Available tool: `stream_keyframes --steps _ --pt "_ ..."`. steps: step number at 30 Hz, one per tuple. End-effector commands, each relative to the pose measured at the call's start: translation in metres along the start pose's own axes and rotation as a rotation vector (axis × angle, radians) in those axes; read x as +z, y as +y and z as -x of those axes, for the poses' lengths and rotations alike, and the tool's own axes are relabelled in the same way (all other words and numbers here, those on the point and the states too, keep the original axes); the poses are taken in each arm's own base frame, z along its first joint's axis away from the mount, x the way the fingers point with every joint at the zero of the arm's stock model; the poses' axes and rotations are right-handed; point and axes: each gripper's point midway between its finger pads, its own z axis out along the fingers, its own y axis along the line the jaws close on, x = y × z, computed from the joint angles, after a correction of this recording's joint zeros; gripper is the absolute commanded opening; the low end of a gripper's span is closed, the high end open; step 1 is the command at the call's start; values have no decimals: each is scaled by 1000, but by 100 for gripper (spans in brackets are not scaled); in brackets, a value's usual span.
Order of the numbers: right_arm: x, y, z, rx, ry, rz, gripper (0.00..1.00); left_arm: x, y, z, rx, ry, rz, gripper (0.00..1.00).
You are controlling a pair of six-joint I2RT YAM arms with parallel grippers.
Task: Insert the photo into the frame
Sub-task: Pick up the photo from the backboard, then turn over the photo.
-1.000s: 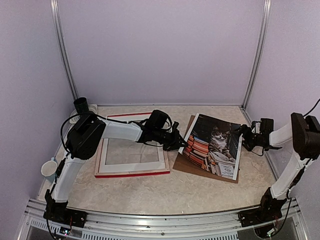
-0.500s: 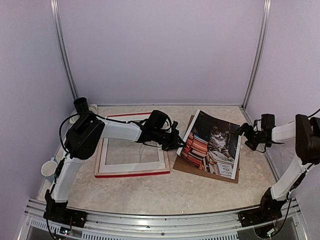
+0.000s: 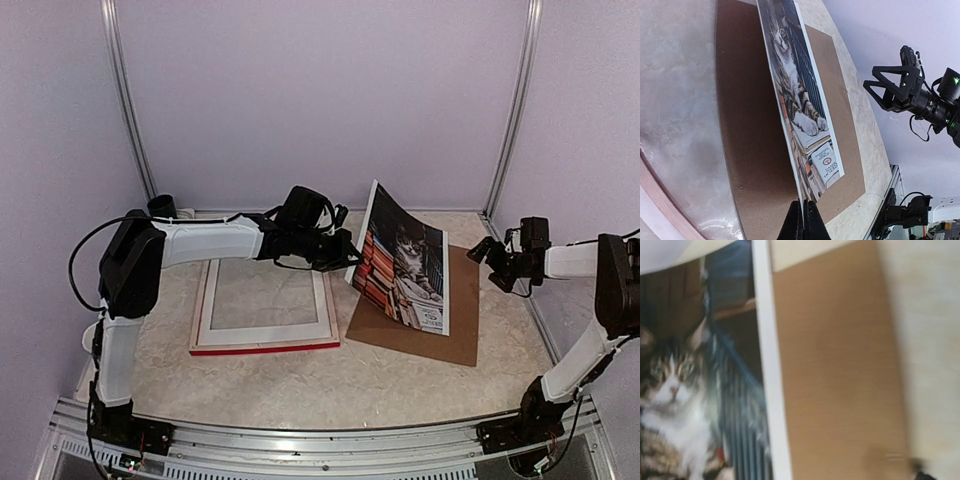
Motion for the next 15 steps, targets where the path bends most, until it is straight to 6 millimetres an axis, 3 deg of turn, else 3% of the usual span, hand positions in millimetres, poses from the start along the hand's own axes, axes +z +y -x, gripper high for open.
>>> stream_keyframes --steps 1,8,11,15 --pt "-7 74 3 -147 27 150 99 -33 -15 22 118 -71 85 0" --pt "2 181 -21 -311 131 284 99 -64 -25 37 189 -114 167 0" --pt "11 203 -35 -338 162 309 99 -87 -30 48 207 -154 192 0" --pt "27 209 -51 -345 201 308 99 -128 -31 66 207 -216 212 0"
